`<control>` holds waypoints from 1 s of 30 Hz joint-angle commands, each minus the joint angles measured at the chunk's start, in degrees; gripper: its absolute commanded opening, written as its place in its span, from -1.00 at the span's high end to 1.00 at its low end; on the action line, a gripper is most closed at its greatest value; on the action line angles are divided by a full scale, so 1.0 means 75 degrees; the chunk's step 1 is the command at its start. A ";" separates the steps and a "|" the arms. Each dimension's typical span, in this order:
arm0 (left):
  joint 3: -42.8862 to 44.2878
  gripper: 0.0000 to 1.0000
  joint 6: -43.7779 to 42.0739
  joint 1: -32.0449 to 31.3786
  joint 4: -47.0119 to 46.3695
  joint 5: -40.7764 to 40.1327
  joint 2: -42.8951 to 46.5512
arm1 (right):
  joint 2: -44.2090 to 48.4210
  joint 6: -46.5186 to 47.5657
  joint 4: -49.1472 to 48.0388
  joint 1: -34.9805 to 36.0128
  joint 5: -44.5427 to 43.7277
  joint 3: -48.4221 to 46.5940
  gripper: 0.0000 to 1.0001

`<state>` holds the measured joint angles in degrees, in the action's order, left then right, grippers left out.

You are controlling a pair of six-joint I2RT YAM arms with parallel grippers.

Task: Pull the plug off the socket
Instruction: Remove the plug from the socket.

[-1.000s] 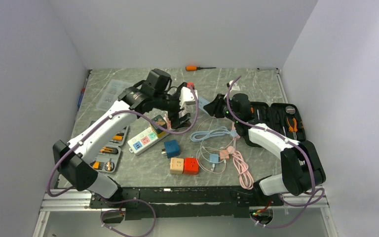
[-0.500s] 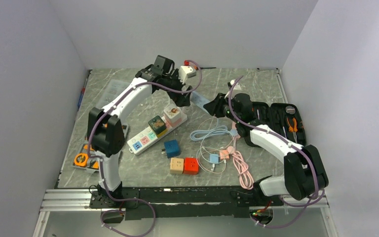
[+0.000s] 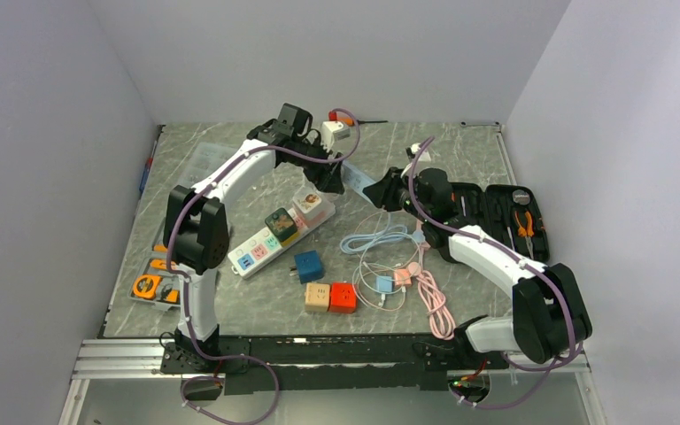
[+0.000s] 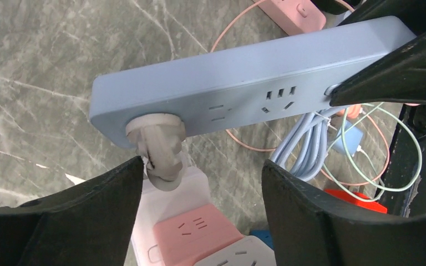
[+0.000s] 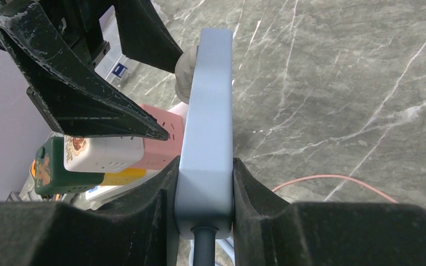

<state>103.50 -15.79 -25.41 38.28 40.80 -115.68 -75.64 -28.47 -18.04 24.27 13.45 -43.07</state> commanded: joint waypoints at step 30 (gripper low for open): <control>-0.0447 1.00 -0.2556 -0.0086 -0.0248 -0.0277 0.1098 | -0.0603 -0.0370 -0.1044 0.0541 0.0894 -0.0663 0.01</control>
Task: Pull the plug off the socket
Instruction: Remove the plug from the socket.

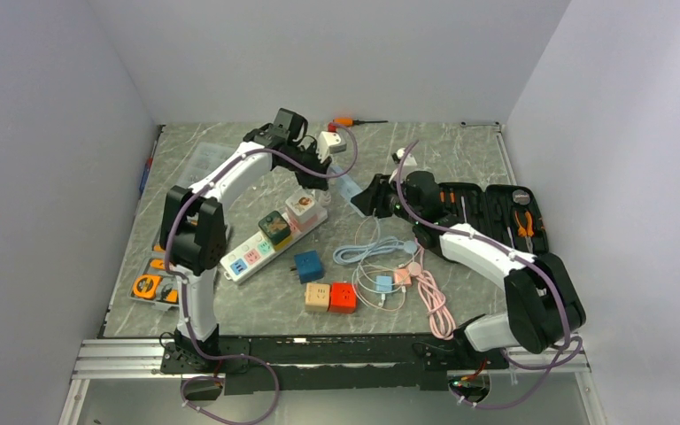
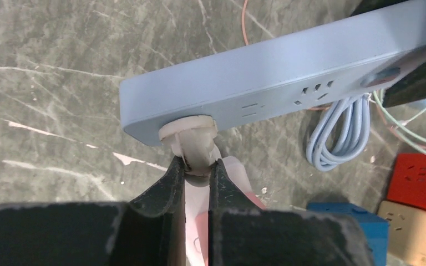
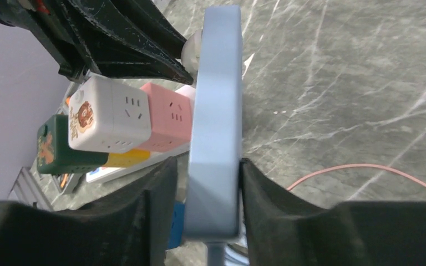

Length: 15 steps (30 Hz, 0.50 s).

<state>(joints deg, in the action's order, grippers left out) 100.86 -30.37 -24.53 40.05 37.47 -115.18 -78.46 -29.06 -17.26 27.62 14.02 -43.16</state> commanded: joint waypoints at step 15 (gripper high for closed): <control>-0.0865 1.00 -0.0350 -0.0313 -0.1433 0.0395 0.1524 | -0.2182 0.1049 0.0302 -0.0071 0.2334 -0.2717 -0.22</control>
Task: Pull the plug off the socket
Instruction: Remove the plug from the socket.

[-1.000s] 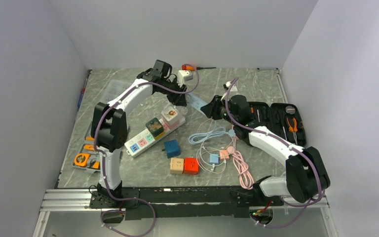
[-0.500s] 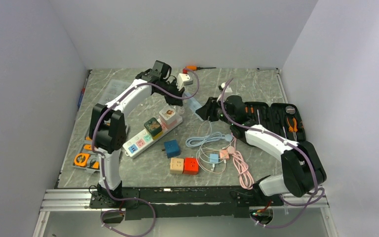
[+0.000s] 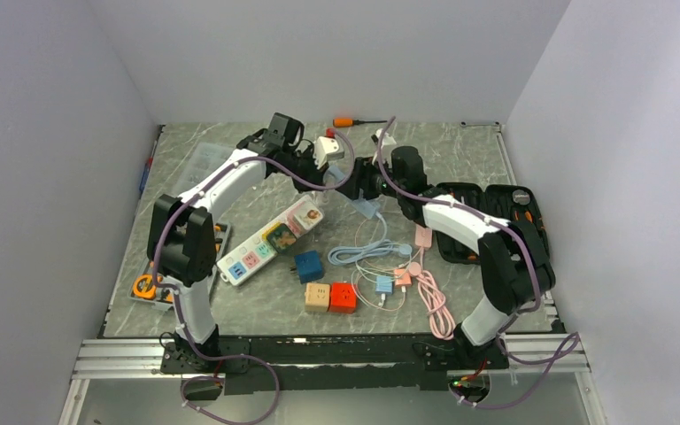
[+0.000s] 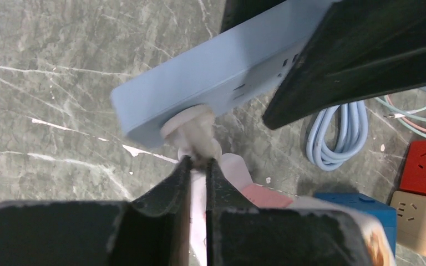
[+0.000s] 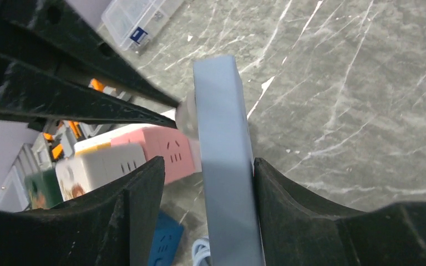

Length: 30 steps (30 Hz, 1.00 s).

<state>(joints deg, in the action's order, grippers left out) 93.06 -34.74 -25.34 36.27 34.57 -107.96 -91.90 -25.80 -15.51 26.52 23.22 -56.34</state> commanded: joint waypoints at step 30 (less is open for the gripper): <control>-0.0395 1.00 0.0357 0.0302 -0.0662 0.1318 0.0846 | -0.1634 0.1154 0.0713 0.0200 0.1823 -0.0856 0.96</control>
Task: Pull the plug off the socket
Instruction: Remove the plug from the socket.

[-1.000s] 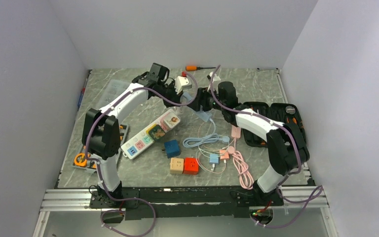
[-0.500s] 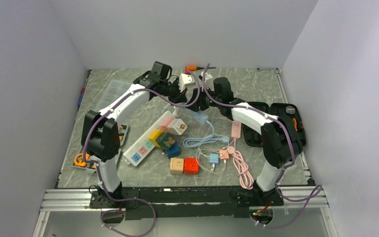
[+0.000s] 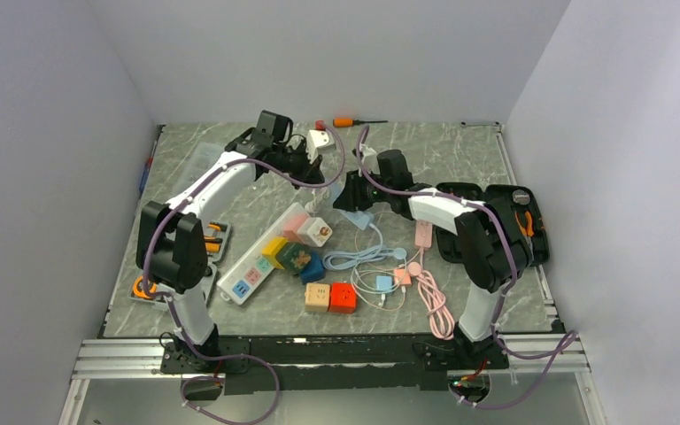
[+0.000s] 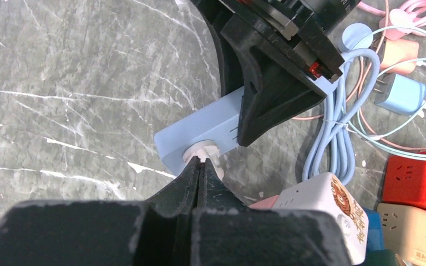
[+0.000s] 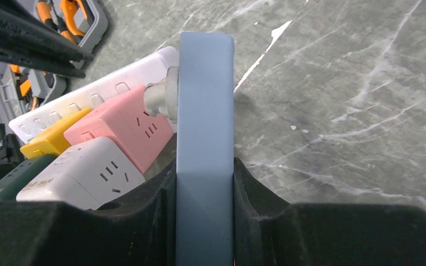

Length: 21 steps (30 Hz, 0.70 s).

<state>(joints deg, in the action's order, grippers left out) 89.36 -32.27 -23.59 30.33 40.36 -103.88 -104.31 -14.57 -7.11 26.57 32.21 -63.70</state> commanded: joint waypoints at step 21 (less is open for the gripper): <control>0.2590 -0.99 -0.2326 0.0873 0.4568 0.3110 -0.1718 | 0.2548 -0.0962 -0.1566 0.0094 -0.0859 0.0515 1.00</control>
<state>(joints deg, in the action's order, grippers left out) 109.60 -44.73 -16.12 60.58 59.02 -116.18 -89.60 -19.46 -9.28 28.01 25.78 -58.63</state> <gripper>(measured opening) 0.994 0.335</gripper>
